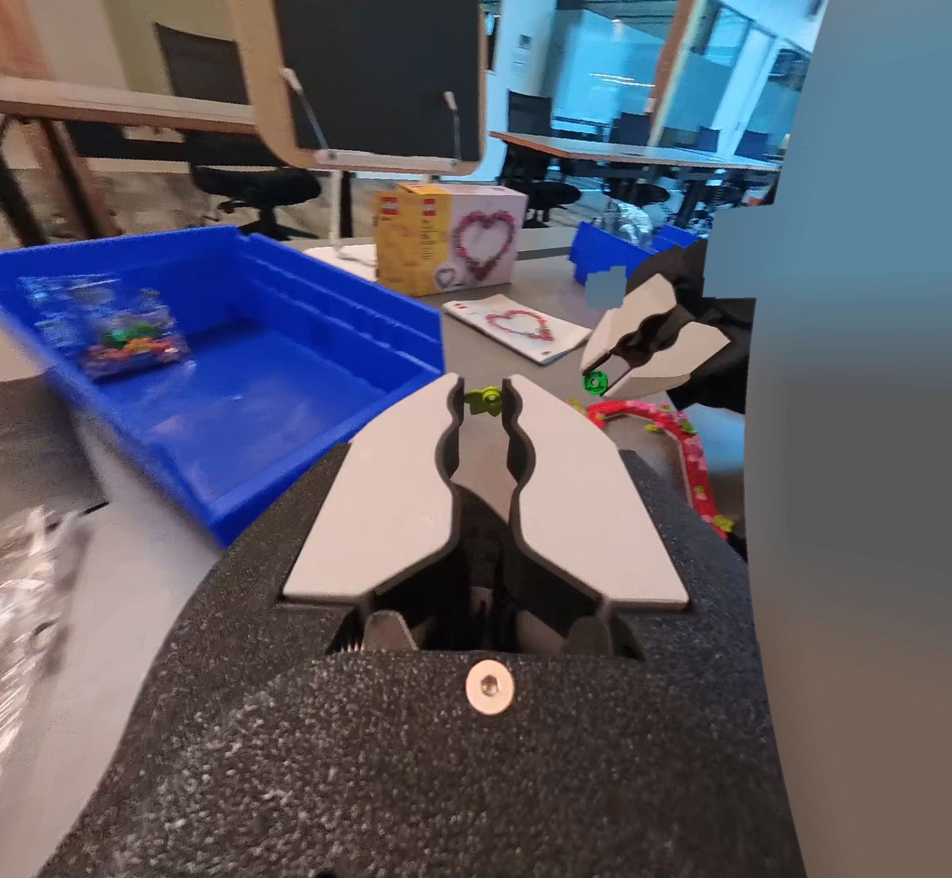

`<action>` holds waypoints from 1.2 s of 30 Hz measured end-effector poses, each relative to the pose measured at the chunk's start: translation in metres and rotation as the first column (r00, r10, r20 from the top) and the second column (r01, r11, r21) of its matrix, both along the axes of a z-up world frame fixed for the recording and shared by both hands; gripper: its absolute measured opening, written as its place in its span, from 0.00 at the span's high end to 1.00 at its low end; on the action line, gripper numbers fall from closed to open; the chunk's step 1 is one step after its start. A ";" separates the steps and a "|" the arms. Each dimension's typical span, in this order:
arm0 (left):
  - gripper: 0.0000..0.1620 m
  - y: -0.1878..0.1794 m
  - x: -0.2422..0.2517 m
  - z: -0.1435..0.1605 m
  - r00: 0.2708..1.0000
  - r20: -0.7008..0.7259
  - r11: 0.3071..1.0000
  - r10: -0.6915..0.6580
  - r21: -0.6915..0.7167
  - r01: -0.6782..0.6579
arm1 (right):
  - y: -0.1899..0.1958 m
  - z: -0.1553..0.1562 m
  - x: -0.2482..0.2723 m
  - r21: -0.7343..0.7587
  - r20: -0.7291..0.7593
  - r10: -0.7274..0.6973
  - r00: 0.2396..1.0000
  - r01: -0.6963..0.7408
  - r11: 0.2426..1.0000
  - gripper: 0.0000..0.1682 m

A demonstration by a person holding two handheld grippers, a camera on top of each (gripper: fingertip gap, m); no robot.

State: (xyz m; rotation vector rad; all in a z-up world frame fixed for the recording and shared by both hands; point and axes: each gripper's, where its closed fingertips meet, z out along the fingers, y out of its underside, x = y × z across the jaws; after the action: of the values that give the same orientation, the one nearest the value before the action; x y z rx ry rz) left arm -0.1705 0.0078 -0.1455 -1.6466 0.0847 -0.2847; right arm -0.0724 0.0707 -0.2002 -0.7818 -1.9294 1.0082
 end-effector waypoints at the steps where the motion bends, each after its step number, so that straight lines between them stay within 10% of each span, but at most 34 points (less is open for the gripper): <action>1: 0.92 -0.004 -0.008 -0.001 1.000 -0.002 1.000 0.028 0.000 -0.028 | -0.004 -0.001 -0.010 0.017 0.011 0.014 1.000 -0.014 1.000 0.91; 7: 0.92 -0.015 -0.026 -0.006 0.998 0.011 0.998 0.062 -0.007 -0.062 | -0.033 -0.011 -0.073 0.096 0.084 0.109 0.991 -0.116 0.989 0.91; 12: 0.92 -0.015 -0.021 -0.013 1.000 0.009 0.999 0.028 -0.028 -0.028 | -0.036 -0.069 -0.093 -0.029 0.456 0.045 0.889 -0.035 0.999 0.90; 22: 0.92 -0.012 -0.012 -0.029 0.999 0.028 0.996 -0.044 -0.077 0.046 | -0.004 -0.074 -0.133 -0.093 0.412 -0.122 0.903 0.174 0.980 0.91; 36: 0.92 0.037 -0.014 -0.098 0.999 -0.017 0.949 -0.039 -0.313 0.032 | 0.003 -0.068 -0.145 0.212 0.224 -0.170 0.960 0.122 0.970 0.84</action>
State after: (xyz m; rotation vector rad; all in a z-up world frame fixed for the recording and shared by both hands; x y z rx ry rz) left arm -0.1841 0.0448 -0.2434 -1.9656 0.0905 -0.3187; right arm -0.2169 0.0739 -0.2683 -0.9519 -2.1024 0.6445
